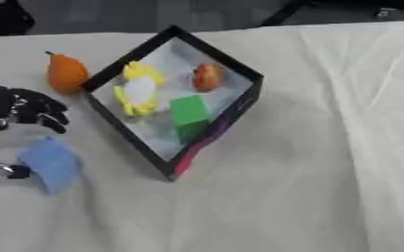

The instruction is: Pick up objects on the table and place them in the box.

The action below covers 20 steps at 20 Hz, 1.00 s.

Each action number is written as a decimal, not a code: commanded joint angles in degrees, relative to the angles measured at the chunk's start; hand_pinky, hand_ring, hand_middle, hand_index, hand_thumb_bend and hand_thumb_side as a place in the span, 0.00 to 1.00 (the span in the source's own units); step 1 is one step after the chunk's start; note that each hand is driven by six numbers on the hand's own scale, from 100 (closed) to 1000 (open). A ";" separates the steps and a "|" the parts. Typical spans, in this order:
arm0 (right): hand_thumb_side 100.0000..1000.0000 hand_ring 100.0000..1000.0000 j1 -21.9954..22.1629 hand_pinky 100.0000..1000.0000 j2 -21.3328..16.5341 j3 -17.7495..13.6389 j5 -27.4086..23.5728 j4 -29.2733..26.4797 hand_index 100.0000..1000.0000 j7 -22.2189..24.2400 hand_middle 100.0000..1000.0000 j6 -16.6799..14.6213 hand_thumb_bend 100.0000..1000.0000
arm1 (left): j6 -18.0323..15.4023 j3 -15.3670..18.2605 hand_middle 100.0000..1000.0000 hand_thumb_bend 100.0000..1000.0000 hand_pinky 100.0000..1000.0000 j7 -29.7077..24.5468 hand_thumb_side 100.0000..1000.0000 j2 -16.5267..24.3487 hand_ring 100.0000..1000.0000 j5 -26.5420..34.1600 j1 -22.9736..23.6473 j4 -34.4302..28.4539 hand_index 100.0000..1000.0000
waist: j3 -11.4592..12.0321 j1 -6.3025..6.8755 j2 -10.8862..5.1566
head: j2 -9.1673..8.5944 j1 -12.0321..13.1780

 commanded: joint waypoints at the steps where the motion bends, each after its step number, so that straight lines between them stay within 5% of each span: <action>1: 0.49 0.59 -0.65 0.94 -1.37 -0.53 0.32 -0.35 0.76 -0.11 0.52 0.15 0.00 | -14.91 0.33 0.79 0.43 0.93 -18.15 0.18 1.76 0.94 1.66 -0.56 -1.39 0.85 | -0.17 0.58 0.07 | -0.64 0.07; 13: 0.49 0.60 -0.65 0.94 -1.20 -0.63 0.26 -0.39 0.76 -0.15 0.52 0.37 0.00 | -14.91 -0.79 0.76 0.41 0.92 -25.02 0.14 1.62 0.91 1.65 0.37 -0.91 0.84 | -0.36 0.71 0.08 | -0.61 0.10; 20: 0.49 0.60 -0.66 0.94 -1.14 -0.61 0.32 -0.24 0.77 -0.04 0.52 0.41 0.00 | -14.91 -1.22 0.63 0.34 0.89 -25.12 0.15 1.47 0.85 2.80 0.76 -1.75 0.79 | -0.38 0.62 0.11 | -0.53 0.17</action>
